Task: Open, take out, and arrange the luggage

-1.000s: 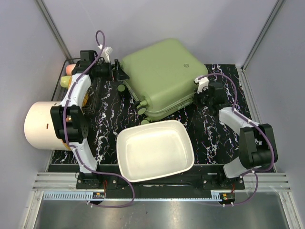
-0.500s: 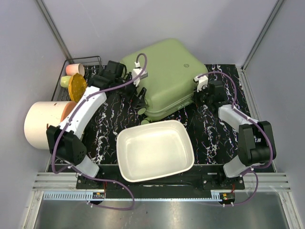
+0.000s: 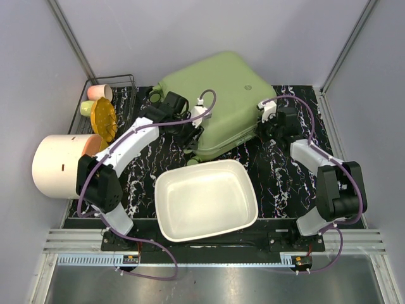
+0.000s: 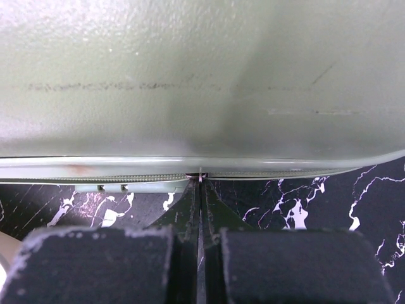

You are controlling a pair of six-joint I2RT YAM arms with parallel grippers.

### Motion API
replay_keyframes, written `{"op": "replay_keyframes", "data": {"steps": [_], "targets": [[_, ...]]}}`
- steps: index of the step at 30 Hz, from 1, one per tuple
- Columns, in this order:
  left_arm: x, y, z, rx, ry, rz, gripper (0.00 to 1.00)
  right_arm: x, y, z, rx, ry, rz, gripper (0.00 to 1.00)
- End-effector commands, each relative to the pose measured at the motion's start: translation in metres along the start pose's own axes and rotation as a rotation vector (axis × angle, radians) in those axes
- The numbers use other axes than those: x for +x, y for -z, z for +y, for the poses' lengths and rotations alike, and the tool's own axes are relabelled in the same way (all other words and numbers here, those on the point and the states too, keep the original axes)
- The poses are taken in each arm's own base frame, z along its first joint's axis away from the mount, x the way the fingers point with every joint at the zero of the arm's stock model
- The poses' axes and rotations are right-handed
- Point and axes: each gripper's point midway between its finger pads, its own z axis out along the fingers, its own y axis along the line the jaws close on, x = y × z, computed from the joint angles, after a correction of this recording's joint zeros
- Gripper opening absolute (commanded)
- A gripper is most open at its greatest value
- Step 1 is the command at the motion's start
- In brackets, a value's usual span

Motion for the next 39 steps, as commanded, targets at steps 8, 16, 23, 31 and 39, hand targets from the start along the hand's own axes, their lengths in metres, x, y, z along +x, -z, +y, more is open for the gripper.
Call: {"op": "replay_keyframes", "data": {"steps": [8, 16, 23, 31, 39], "targets": [[0.055, 0.038, -0.015, 0.099, -0.171, 0.072, 0.0, -0.006, 0.026, 0.005, 0.013, 0.083, -0.052, 0.0], [0.08, 0.07, 0.045, -0.006, -0.324, 0.136, 0.0, 0.005, 0.043, -0.014, 0.138, 0.139, -0.028, 0.0], [0.089, 0.072, 0.078, -0.047, -0.45, 0.215, 0.0, -0.004, 0.065, -0.086, 0.24, 0.15, -0.105, 0.0], [0.089, 0.066, 0.098, -0.029, -0.522, 0.221, 0.0, -0.021, 0.06, -0.115, 0.087, 0.238, -0.227, 0.0], [0.09, 0.056, 0.103, -0.01, -0.537, 0.214, 0.01, -0.049, 0.011, -0.119, -0.111, 0.277, -0.342, 0.0]]}}
